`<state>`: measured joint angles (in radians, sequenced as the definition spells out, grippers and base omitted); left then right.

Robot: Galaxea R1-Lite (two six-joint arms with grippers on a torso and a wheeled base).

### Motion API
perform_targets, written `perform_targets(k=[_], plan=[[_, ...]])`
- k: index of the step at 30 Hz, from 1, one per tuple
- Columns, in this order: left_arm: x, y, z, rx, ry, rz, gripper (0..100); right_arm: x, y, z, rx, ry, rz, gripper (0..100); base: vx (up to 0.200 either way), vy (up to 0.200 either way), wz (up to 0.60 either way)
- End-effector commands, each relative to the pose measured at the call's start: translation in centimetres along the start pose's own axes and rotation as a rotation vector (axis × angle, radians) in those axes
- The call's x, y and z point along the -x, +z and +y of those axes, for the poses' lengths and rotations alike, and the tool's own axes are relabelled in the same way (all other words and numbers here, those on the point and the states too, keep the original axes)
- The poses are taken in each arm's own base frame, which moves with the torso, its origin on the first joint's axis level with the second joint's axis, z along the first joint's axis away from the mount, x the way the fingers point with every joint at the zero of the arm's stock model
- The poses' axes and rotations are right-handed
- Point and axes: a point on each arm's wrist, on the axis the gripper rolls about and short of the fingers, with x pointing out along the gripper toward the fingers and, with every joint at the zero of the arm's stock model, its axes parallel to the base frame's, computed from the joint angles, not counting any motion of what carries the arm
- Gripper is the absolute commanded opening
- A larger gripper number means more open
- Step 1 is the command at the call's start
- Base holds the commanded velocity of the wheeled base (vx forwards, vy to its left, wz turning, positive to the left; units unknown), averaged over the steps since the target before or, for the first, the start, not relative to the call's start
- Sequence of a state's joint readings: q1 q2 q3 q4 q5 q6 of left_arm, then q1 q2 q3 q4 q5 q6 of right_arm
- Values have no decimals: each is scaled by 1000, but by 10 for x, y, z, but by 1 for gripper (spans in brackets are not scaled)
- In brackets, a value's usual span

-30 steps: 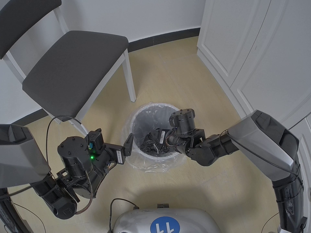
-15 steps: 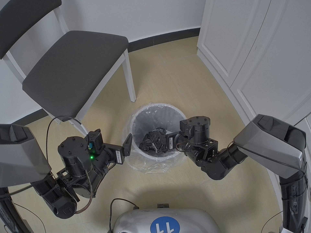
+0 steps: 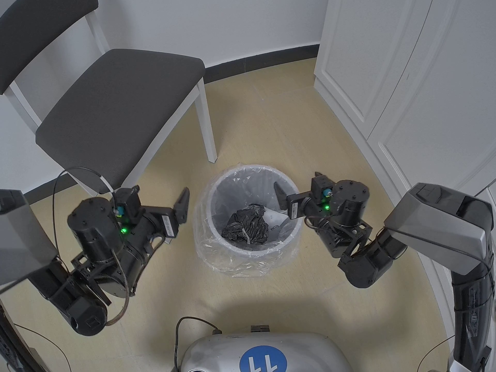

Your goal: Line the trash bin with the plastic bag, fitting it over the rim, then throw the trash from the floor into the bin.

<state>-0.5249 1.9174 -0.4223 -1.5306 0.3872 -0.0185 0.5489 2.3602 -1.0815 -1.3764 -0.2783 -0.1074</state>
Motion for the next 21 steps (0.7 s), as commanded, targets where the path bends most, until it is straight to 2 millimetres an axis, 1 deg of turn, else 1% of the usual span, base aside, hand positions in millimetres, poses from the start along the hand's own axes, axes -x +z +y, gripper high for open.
perform_targets(k=[1, 2, 3, 5, 6, 7, 8, 9, 11, 14, 16, 21], plan=[[-6, 42, 25, 51, 87, -155, 100, 5, 21, -38, 82, -84, -82, 100, 0, 0, 0], [-8, 49, 30, 59, 101, -183, 100, 5, 23, -43, 95, -99, -102, 100, 0, 0, 0], [-10, 60, 38, 72, 118, -229, 100, 4, 27, -51, 115, -124, -141, 100, 0, 0, 0], [-13, 73, 47, 80, 130, -279, 100, 3, 30, -61, 150, -148, -175, 100, 0, 0, 0], [-13, 74, 48, 81, 131, -283, 100, 3, 30, -61, 153, -148, -175, 100, 0, 0, 0], [-12, 83, 54, 85, 139, -319, 100, 2, 31, -67, 189, -162, -174, 100, 0, 0, 0], [-11, 85, 55, 86, 140, -323, 100, 2, 31, -68, 193, -164, -174, 100, 0, 0, 0], [-10, 90, 58, 89, 146, -344, 100, 2, 32, -72, 204, -176, -174, 100, 0, 0, 0], [-10, 94, 60, 92, 152, -358, 100, 1, 33, -74, 206, -183, -177, 100, 0, 0, 0], [-10, 98, 61, 95, 157, -374, 100, 0, 41, -79, 204, -200, -200, 100, 0, 0, 0], [-10, 98, 61, 96, 156, -377, 100, 0, 46, -84, 204, -215, -213, 100, 0, 0, 0], [-12, 107, 62, 98, 162, -413, 100, -6, 59, -100, 226, -276, -257, 100, 0, 0, 0]])
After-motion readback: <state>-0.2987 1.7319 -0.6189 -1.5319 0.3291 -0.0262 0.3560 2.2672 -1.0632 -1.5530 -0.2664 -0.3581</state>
